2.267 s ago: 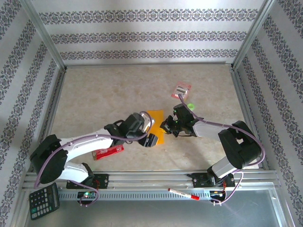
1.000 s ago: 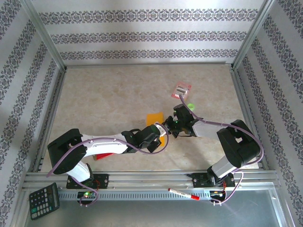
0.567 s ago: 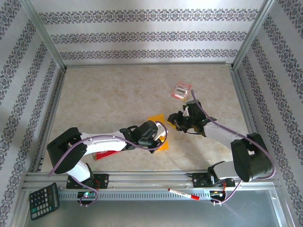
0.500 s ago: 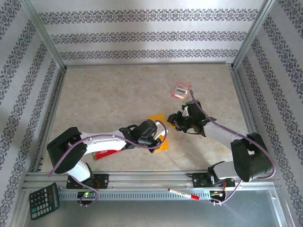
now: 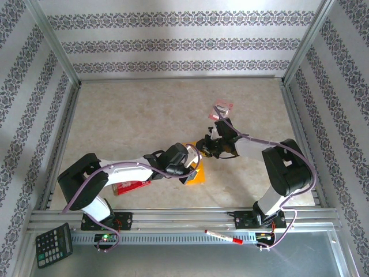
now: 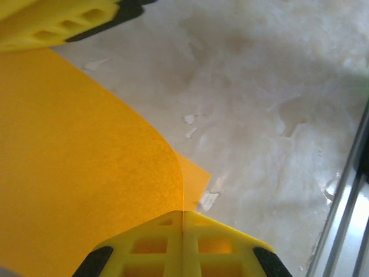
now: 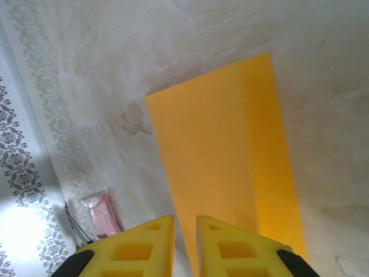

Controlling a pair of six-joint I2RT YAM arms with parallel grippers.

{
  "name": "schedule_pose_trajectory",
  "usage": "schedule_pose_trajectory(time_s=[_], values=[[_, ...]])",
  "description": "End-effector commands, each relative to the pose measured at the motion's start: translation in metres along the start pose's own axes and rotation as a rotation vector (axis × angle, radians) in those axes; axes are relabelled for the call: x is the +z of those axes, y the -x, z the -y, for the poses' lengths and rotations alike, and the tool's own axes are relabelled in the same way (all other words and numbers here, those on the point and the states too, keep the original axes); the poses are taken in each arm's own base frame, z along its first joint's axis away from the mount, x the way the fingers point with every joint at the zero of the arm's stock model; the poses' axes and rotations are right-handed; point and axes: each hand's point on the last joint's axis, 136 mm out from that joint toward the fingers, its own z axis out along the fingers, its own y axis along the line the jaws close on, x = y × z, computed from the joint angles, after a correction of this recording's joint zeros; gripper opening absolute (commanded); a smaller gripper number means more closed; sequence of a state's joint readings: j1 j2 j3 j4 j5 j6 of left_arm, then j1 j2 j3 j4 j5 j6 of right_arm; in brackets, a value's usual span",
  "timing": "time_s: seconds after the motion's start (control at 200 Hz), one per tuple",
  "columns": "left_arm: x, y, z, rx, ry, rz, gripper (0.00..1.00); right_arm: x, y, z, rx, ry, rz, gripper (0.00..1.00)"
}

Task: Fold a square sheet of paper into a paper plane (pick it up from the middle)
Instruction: Fold the triangle a second time at the center of the table.

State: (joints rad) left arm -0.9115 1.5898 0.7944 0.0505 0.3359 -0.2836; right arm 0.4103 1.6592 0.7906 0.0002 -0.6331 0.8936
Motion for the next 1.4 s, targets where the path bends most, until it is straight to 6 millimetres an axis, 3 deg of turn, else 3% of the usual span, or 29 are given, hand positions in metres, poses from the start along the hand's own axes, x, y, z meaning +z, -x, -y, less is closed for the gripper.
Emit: schedule_pose_trajectory(time_s=[0.0,0.145,0.41,0.959,1.394], values=[[0.0,0.003,-0.015,-0.046,0.039,0.025,0.0,0.0,0.006,-0.022,-0.069,0.059,-0.008,0.17],[-0.001,0.002,-0.02,-0.052,0.048,0.024,0.0,0.005,0.006,-0.032,-0.09,0.075,-0.025,0.18],[-0.001,-0.004,-0.028,-0.06,0.059,0.006,0.0,0.018,0.014,-0.024,-0.082,0.048,-0.032,0.17],[0.003,-0.002,-0.031,-0.106,0.003,0.0,0.0,0.032,0.016,0.019,-0.078,-0.051,-0.062,0.15],[0.002,0.005,-0.048,-0.185,-0.048,-0.008,0.0,0.033,0.009,0.037,-0.102,-0.115,-0.095,0.15]])
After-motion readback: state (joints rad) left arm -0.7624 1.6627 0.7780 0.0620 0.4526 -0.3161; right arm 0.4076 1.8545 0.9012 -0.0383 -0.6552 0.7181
